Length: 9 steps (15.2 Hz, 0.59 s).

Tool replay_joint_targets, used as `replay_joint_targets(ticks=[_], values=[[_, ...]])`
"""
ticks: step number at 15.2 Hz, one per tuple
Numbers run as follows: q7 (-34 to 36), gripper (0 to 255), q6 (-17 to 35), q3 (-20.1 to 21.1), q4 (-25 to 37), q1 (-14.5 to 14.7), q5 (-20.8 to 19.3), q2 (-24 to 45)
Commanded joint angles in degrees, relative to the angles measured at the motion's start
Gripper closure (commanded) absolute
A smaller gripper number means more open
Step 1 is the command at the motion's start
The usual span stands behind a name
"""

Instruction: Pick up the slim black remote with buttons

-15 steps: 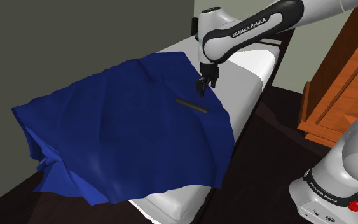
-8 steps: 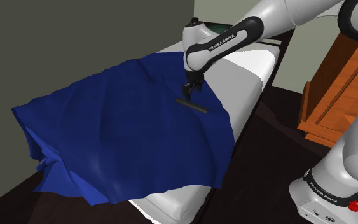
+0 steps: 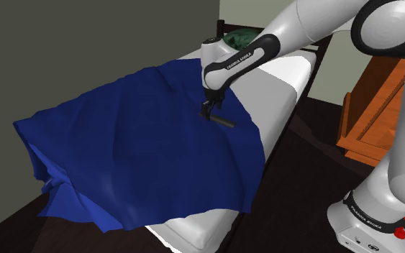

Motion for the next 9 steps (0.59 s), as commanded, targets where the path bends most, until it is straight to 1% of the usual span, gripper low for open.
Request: replay_joint_targets(ticks=[1, 3, 4, 9], values=[[0.2, 0, 1.8, -0.1, -0.7, 0.0, -0.2, 1.1], [0.2, 0, 1.8, -0.1, -0.7, 0.0, -0.2, 1.1], [0.1, 255, 1.9, -0.1, -0.8, -0.1, -0.2, 1.0], [0.1, 255, 1.9, -0.1, -0.8, -0.1, -0.2, 1.1]])
